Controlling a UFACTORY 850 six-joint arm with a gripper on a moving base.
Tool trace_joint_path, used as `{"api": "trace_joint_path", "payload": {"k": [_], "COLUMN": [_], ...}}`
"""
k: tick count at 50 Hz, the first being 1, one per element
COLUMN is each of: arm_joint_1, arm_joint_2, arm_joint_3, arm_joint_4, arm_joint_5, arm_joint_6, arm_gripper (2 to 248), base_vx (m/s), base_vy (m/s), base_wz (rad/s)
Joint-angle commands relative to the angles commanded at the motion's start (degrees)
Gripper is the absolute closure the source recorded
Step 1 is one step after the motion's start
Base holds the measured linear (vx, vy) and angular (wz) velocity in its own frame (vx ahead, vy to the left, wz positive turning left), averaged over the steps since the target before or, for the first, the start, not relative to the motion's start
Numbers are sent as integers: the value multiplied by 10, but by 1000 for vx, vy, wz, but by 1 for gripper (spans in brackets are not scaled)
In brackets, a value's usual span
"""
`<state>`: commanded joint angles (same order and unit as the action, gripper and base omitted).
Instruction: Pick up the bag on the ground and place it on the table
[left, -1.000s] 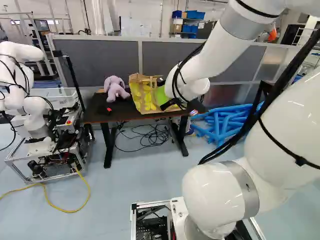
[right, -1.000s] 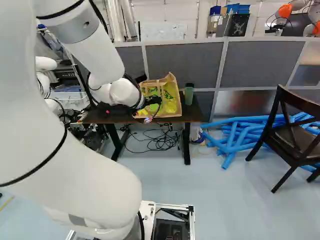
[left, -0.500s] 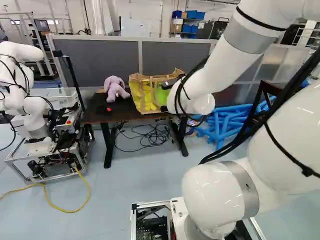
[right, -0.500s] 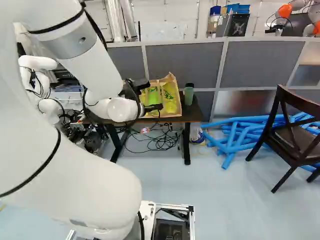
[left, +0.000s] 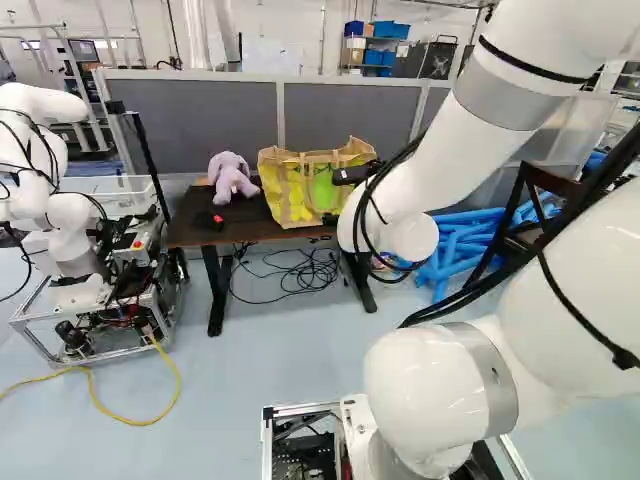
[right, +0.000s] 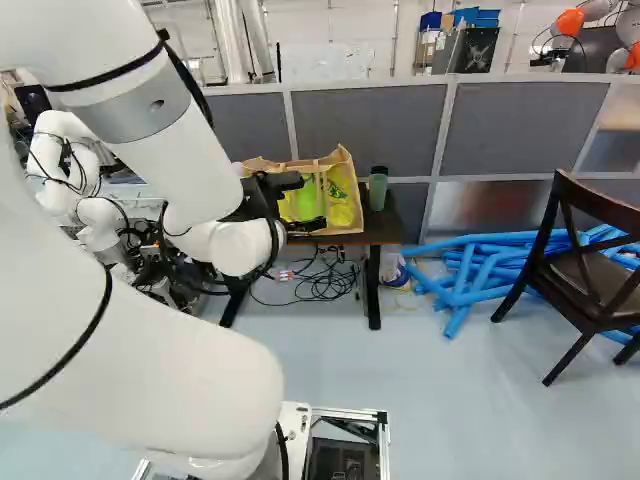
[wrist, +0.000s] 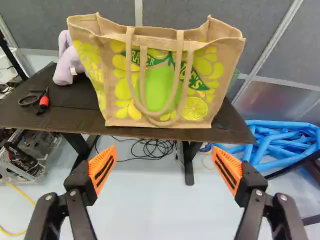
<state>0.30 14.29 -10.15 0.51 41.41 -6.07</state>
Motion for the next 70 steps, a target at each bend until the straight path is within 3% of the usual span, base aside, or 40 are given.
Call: {"api": "trace_joint_path", "payload": {"k": [33,70], "arm_joint_1": [-3,-3], "arm_joint_2": [15,17], "arm_joint_3": [45,51], "arm_joint_4": [-4,-5], "arm_joint_5": [75,86], "arm_joint_6": [53,61], "arm_gripper": [3,3], "base_vx": [0,0], "base_vy": [0,0], "base_wz": [0,0]}}
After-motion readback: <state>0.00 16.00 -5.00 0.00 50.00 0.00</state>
